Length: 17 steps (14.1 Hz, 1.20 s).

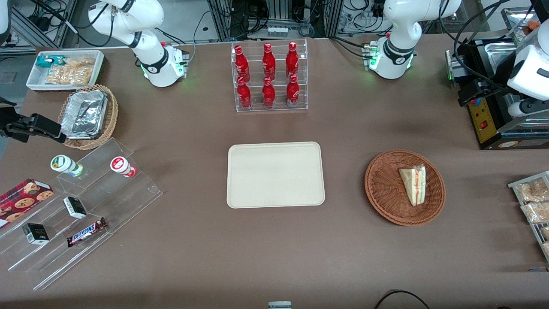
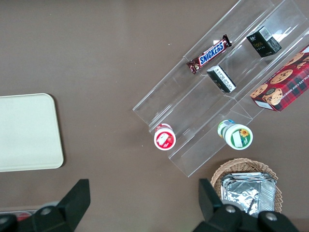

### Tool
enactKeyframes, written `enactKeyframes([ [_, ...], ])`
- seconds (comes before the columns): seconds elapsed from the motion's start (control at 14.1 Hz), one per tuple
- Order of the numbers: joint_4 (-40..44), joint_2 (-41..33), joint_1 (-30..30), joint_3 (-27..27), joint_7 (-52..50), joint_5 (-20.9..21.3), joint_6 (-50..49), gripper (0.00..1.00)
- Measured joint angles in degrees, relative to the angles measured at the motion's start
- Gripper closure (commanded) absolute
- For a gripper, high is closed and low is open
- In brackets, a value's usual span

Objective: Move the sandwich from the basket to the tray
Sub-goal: 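Move the left gripper from rest toward the wicker basket, then lower the open left gripper over the sandwich and close on it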

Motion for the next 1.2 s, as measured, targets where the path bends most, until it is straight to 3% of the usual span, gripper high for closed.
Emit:
enactKeyframes([
  [0.42,0.12,0.93,0.01,-0.04,0.17,0.00,-1.17,0.00],
  [0.71,-2.00,5.43,0.19,-0.02,0.17,0.05,0.95,0.00],
  [1.2,-22.72,9.87,0.78,0.09,-0.95,0.07,28.08,0.00],
])
